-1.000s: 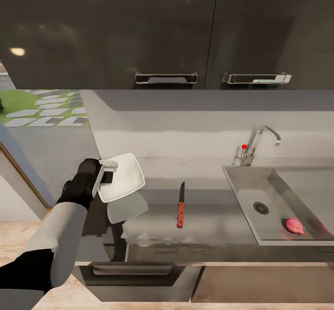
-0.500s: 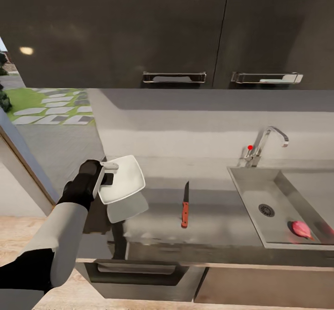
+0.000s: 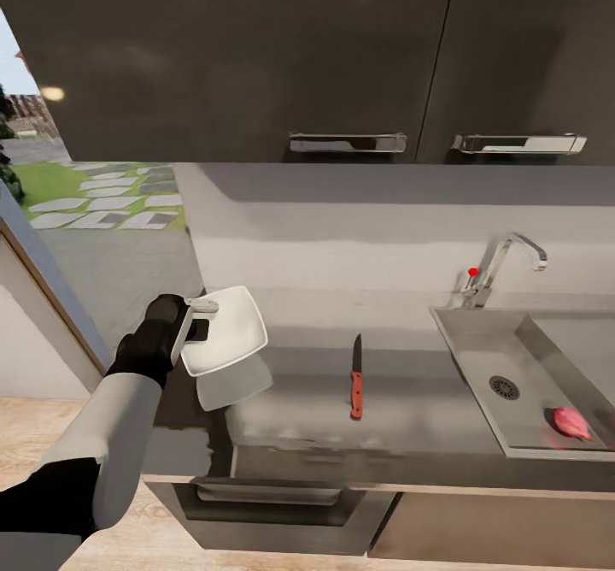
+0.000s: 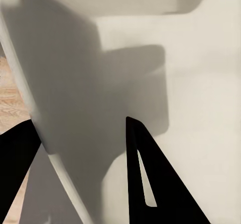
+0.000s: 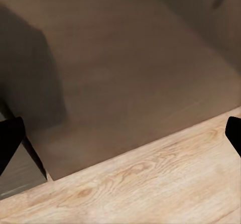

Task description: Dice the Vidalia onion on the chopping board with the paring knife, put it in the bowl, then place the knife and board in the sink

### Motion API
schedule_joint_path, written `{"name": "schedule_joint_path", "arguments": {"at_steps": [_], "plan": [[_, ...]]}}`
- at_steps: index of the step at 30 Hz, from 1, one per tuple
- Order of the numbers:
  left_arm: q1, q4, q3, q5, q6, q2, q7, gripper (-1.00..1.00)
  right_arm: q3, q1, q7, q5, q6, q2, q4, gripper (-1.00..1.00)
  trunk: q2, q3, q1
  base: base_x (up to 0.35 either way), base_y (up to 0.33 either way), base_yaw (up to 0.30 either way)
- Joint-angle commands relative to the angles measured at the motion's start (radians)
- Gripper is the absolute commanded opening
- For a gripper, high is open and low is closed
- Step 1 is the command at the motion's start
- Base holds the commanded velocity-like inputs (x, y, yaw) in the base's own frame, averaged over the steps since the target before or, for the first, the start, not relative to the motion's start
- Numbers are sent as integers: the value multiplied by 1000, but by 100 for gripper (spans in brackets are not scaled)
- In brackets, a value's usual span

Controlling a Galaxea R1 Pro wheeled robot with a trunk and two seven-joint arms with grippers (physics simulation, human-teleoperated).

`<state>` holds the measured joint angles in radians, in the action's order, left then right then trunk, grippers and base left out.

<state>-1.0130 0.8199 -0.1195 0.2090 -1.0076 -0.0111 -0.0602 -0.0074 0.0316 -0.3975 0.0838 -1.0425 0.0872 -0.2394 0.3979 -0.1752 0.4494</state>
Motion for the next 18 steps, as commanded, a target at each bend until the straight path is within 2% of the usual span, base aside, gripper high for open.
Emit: {"name": "schedule_joint_path", "arguments": {"at_steps": [1, 18], "plan": [[-1, 1, -3, 1, -3, -1, -1, -100, 0, 1, 7, 8, -5, -4, 0, 100, 2, -2, 1, 0, 6, 0], [-1, -11, -2, 1, -3, -1, 0, -100, 0, 1, 13, 10, -5, -7, 0, 100, 2, -2, 1, 0, 0, 0]]}}
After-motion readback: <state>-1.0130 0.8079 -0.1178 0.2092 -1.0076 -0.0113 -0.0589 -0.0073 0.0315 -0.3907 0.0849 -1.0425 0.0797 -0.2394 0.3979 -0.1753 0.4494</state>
